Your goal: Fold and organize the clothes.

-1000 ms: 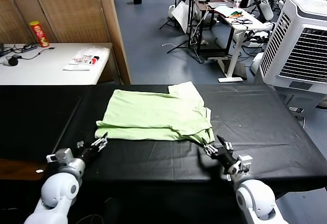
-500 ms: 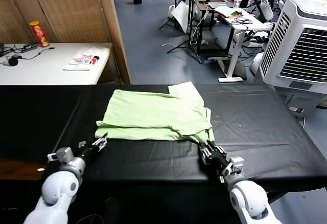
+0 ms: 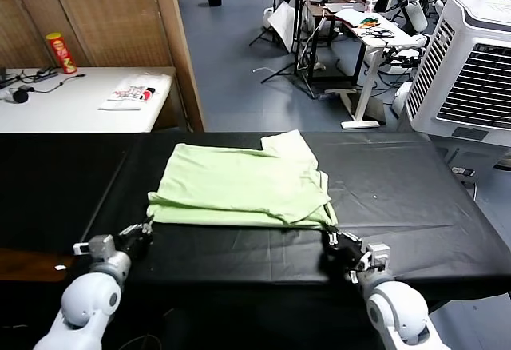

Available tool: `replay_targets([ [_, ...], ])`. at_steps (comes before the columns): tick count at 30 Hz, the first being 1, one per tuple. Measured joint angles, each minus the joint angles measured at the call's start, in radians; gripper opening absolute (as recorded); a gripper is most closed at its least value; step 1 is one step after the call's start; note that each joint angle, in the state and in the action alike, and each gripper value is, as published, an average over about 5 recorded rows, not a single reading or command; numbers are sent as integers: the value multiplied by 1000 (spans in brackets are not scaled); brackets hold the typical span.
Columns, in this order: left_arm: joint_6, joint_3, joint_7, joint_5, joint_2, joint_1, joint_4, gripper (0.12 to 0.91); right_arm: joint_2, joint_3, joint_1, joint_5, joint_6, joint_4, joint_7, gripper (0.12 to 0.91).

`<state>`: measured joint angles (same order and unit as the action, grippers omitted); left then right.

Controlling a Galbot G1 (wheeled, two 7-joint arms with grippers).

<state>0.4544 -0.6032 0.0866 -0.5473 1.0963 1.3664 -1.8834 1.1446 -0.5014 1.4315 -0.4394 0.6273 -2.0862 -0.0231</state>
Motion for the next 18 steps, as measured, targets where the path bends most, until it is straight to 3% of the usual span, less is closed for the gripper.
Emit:
replay_targets([
  [6, 23, -23, 4, 12, -31, 104, -106, 128, -22, -22, 101, 33, 5, -65, 3, 126],
  [15, 35, -57, 12, 23, -28, 257, -223, 128, -12, -25, 185, 69, 5, -116, 1, 129],
  [18, 42, -66, 18, 23, -20, 293, -251, 128, -11, -30, 204, 73, 10, -133, 2, 170],
])
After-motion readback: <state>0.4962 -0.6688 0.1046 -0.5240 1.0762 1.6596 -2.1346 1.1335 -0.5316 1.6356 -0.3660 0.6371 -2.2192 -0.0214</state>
